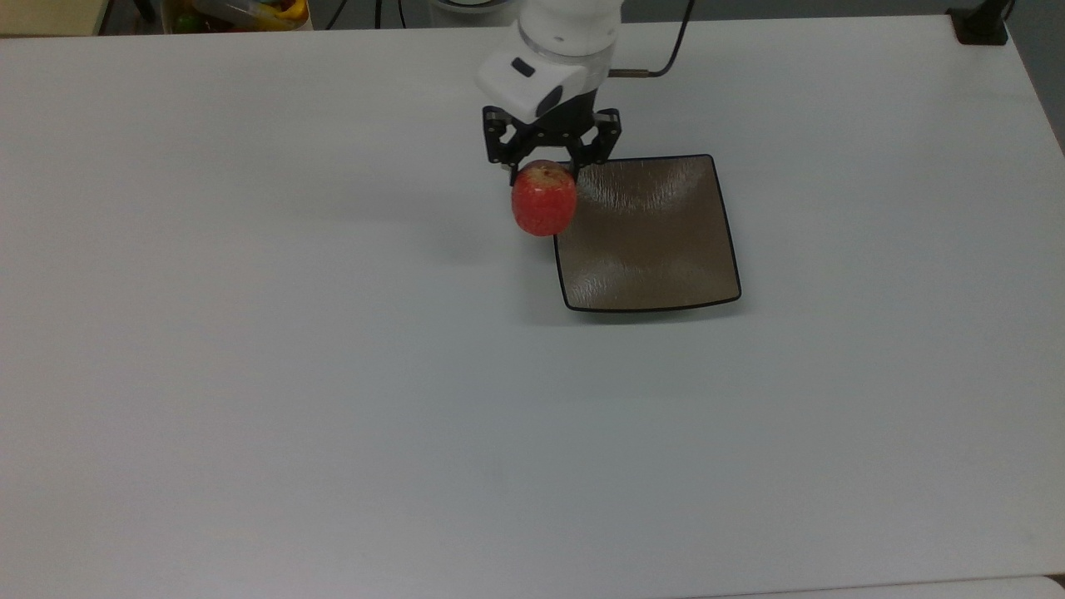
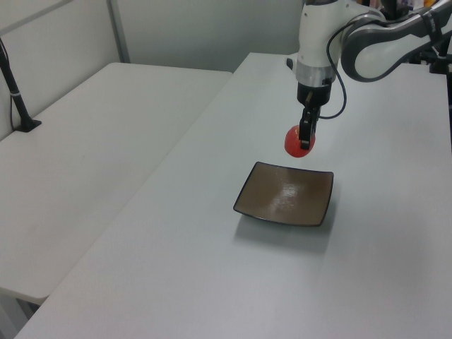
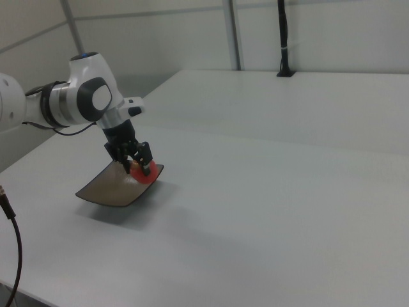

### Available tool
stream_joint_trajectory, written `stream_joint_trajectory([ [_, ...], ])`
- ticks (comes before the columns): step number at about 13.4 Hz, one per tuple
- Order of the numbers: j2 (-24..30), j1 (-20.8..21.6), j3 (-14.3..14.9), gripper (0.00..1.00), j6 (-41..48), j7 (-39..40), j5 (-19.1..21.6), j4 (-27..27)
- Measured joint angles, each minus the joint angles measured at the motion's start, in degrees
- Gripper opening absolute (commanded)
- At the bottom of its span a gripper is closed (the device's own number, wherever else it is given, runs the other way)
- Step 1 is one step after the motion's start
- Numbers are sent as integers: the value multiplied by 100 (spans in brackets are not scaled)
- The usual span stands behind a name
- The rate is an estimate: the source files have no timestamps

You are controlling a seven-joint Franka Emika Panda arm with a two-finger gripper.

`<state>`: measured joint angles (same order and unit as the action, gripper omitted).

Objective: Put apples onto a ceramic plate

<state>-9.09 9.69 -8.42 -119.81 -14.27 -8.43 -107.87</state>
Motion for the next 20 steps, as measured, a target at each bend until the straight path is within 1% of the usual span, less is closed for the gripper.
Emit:
stream_joint_trajectory([
  [1, -38, 45, -77, 51, -1, -87, 0, 0],
  [2, -102, 70, -183, 58, -8, -195, -1, 15],
  [3, -213, 106, -298, 72, -10, -291, -3, 65],
  [4, -312, 132, -360, 96, -11, -349, -9, 112],
  [5, -424, 185, -394, 100, -12, -435, -23, 169],
  [9, -736, 306, -411, 100, -19, -626, -112, 359],
  [14, -753, 300, -410, 100, -19, -632, -115, 414],
  [18, -667, 112, -394, 100, 57, -633, -117, 503],
  [20, -418, -60, -347, 100, 457, -532, -123, 549],
])
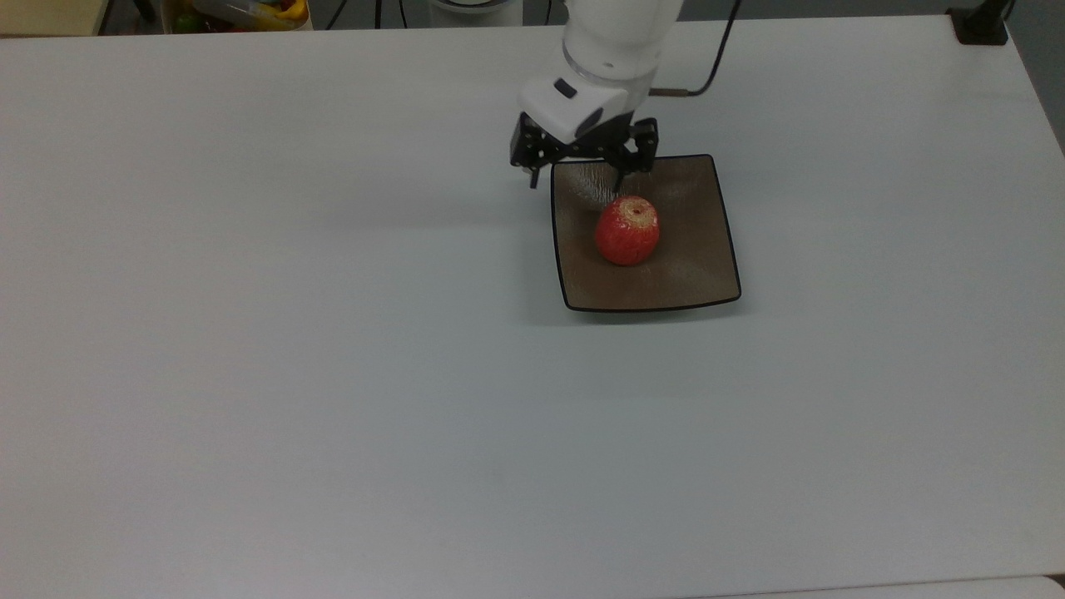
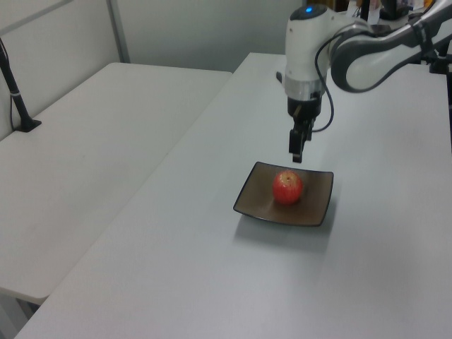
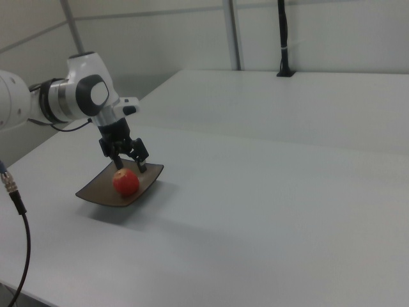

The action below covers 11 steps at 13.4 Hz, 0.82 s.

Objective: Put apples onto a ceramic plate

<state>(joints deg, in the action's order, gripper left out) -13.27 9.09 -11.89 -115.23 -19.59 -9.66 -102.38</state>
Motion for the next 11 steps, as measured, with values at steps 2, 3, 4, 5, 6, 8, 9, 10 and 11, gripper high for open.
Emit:
stream_joint_trajectory([
  [2, 297, -94, 143, 100, 390, 346, 3, 6],
  [3, 402, -112, 250, 100, 514, 478, 4, 6],
  [4, 459, -123, 323, 100, 600, 572, 4, 6],
  [5, 547, -133, 459, 100, 744, 719, 5, 7],
  [6, 658, -137, 629, 100, 864, 889, 28, 10],
  [8, 838, -142, 910, 100, 930, 1133, 325, 11],
  [9, 924, -149, 1055, 100, 931, 1233, 531, 16],
  [10, 1033, -176, 1241, 100, 931, 1332, 810, 38],
  [11, 1077, -217, 1295, 100, 931, 1371, 949, 52],
])
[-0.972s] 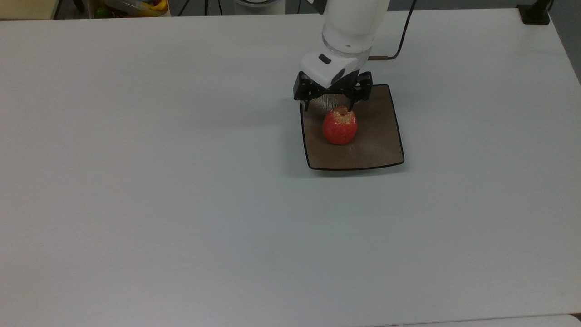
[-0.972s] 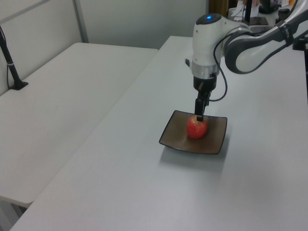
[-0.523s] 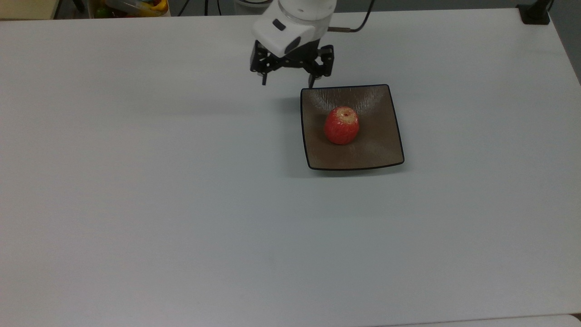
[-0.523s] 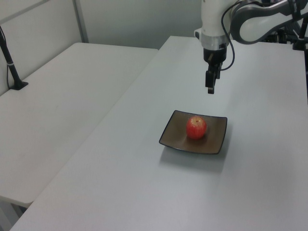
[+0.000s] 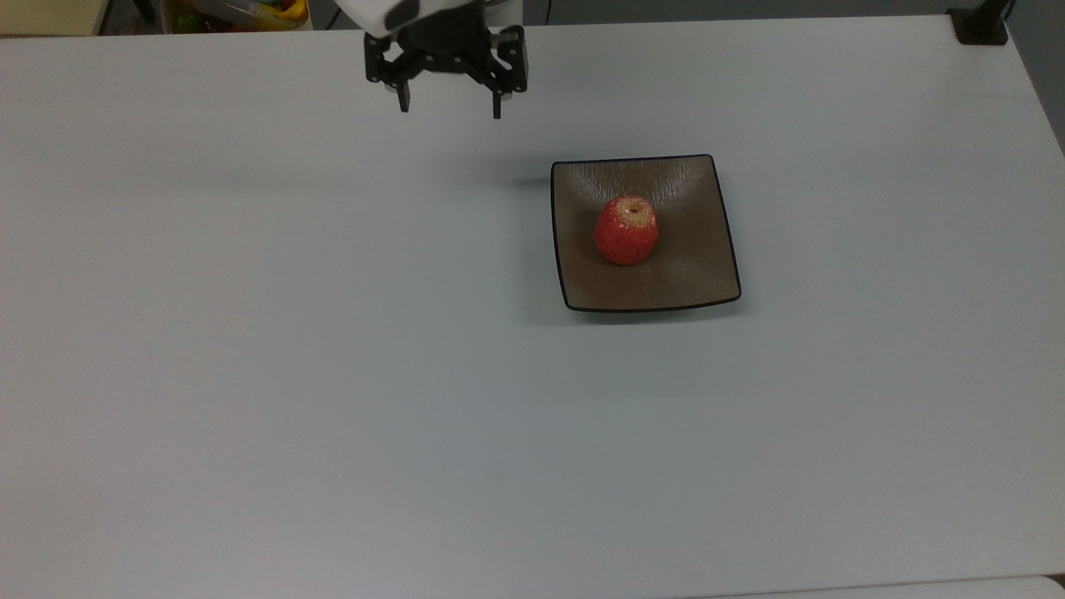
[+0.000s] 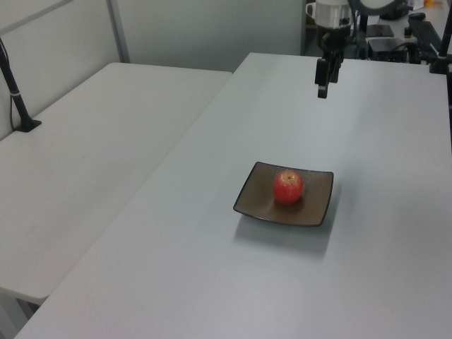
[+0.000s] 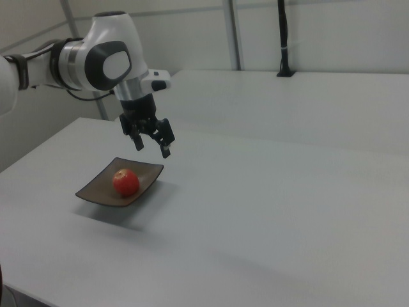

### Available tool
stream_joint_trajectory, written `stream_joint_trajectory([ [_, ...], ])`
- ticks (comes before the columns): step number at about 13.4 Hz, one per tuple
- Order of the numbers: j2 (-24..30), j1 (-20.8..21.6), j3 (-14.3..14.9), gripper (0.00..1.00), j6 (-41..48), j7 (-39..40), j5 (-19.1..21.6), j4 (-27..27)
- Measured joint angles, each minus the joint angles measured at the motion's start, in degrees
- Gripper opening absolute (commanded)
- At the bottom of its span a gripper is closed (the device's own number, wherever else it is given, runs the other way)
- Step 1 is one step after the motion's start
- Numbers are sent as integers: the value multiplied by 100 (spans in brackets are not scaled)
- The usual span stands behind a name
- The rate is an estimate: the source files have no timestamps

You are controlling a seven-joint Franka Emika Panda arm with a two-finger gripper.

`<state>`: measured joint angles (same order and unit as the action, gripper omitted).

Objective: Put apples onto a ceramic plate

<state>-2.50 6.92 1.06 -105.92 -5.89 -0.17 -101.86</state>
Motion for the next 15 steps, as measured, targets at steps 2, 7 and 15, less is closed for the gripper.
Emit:
stream_joint_trajectory([
  [2, 29, -58, 38, 100, 0, 23, 153, 10],
  [7, -10, -33, 21, 100, 0, 116, 158, -15],
  [15, -11, -34, -1, 100, 0, 209, 158, -37],
])
